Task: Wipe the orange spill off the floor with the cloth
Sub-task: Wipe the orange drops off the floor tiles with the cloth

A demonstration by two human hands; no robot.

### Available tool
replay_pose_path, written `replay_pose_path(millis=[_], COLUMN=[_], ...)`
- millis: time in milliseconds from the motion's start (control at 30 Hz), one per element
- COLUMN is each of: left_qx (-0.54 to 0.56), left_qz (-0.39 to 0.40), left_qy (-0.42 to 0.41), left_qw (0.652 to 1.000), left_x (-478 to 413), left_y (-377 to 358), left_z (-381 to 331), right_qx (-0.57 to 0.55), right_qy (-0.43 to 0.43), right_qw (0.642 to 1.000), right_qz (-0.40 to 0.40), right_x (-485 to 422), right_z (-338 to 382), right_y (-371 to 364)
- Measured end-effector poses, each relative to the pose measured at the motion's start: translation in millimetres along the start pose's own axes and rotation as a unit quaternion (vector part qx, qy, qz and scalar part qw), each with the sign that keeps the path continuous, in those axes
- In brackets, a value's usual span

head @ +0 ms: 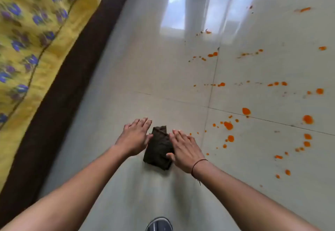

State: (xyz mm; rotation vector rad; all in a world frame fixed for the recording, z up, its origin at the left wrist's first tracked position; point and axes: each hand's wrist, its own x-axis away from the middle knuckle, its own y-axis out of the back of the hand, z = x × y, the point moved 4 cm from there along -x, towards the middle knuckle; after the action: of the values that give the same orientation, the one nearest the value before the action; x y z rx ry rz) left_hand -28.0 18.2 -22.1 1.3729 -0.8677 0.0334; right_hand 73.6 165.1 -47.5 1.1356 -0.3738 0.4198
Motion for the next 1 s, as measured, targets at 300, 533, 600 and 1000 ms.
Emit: replay_pose_path(millis=[300,533,600,1000], left_qx=[0.114,0.472,0.537,0.698], left_qz=[-0.010,0.132,0.172,0.235], left_qy=[0.041,0.085,0.072,0.032], left_qw=[0.993,0.868,0.823,0.675], left_x=[-40,-59,-60,-68], left_y=[-31,-31,-29,-24], left_z=[-10,11,9,-9], right_qx=[-0.046,-0.332,-0.352,-0.488], right_qy=[-0.017,-0.085,-0.095,-0.148], right_qw=[0.999,0.939,0.930,0.860], right_qz=[-0.003,0.018,0.035,0.013], right_x=[-56,-63,-65,-62], right_z=[-26,-37,-43,-44], right_y=[-5,2,-3,-6])
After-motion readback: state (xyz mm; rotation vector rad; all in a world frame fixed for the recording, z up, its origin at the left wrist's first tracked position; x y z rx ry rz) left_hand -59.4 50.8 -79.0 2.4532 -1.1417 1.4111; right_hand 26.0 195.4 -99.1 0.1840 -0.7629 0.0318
